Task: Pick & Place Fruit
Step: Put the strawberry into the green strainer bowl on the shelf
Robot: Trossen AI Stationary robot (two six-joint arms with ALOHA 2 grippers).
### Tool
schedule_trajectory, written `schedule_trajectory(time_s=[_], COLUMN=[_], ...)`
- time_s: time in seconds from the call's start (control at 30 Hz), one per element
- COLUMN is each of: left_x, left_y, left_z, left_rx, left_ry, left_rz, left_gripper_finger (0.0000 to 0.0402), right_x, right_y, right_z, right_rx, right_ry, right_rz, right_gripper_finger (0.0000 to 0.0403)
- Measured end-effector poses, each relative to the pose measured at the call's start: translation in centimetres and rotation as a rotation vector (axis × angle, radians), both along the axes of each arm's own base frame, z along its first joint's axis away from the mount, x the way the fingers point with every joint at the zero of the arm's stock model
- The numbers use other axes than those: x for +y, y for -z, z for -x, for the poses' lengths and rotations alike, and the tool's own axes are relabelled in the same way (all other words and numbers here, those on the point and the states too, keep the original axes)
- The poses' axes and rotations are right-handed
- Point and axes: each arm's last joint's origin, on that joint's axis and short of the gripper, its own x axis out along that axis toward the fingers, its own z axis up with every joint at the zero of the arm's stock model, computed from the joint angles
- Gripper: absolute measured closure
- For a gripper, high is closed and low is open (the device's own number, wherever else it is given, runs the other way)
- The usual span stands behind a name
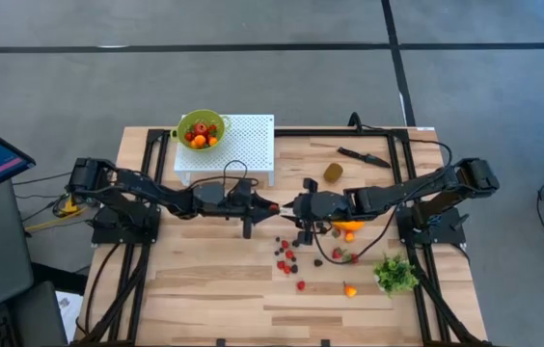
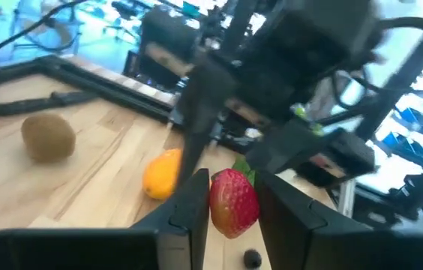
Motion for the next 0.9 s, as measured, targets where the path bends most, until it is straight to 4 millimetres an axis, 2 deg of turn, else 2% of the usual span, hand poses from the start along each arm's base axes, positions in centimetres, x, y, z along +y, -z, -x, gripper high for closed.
schedule_trajectory(time_s=[0.2,0.33,0.6,0.77,0.9], left_x=[1.8,3.4,6.4,7.9,9.0], left_y=[-3.3,-5.5,-7.9,-8.2,-8.0], left_z=[1.6,3.7,8.9,11.5,12.9], left_rx=[-0.085,-0.062,0.125,0.251,0.330], left_ry=[-0.029,-0.132,-0.516,-0.709,-0.830], left_rz=[-0.133,-0.220,-0.355,-0.390,-0.390], left_gripper_finger=[0.0312,0.0312,0.0312,0.0313,0.0313], right_x=[-0.5,-1.0,-1.7,-1.7,-1.7], right_y=[0.7,1.2,1.3,1.3,1.3], right_z=[0.5,0.8,0.9,0.9,0.9], right_rx=[0.078,0.123,0.144,0.144,0.144], right_ry=[0.069,0.119,0.143,0.143,0.143], right_rz=[-0.065,-0.103,-0.103,-0.104,-0.104], right_gripper_finger=[0.0176,0.0142,0.0138,0.0138,0.0138])
